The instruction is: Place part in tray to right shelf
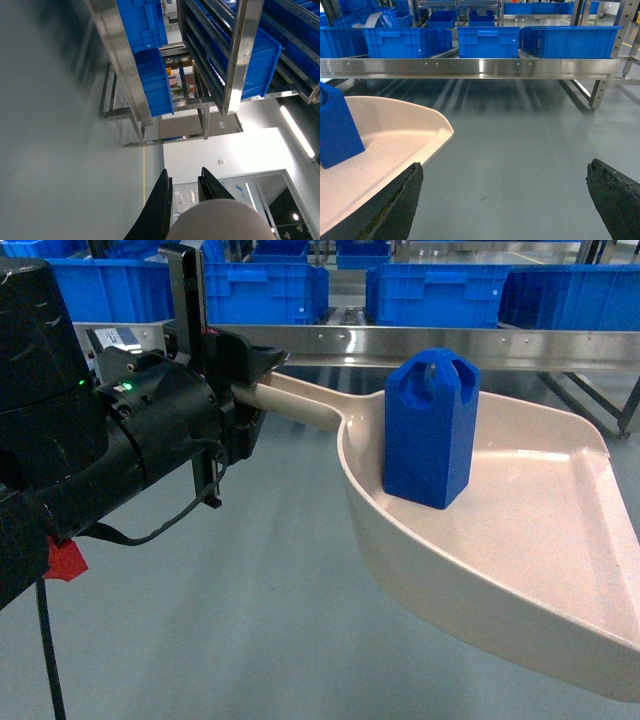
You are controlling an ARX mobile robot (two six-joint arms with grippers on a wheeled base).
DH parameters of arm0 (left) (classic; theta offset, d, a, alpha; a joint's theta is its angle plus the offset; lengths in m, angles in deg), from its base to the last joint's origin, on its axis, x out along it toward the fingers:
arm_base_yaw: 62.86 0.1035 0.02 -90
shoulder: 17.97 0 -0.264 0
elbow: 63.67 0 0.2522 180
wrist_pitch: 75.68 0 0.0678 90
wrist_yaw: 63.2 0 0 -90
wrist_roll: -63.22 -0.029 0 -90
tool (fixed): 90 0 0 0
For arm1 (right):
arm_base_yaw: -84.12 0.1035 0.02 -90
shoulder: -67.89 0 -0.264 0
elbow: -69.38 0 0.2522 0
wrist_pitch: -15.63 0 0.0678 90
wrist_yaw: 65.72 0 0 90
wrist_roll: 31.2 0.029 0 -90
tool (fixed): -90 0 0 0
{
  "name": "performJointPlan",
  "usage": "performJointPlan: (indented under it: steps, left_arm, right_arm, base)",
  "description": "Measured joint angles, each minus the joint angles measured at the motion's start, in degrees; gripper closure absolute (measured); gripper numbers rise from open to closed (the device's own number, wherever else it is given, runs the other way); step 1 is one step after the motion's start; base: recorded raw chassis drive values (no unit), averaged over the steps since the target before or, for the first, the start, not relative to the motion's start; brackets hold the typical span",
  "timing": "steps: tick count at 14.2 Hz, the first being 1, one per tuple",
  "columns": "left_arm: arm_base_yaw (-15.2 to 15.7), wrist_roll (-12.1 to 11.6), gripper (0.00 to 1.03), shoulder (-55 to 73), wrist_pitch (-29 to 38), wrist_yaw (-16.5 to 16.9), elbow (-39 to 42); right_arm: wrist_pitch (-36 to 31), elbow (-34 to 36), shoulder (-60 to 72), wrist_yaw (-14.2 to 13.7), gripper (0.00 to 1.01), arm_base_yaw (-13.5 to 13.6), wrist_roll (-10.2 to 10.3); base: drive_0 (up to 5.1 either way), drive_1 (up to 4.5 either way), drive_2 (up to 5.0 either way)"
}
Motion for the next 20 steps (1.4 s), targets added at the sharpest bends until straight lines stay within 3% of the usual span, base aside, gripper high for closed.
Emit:
performJointPlan:
  steps: [20]
  left_arm:
    - [0.11, 0.07, 0.90, 0.00, 0.20, -0.04, -0.02]
  right_arm:
    - [-0.04, 0.00, 0.02, -0.02, 0.03, 0.00, 0.02]
  base:
    - [-0.4, 4.37, -3.9]
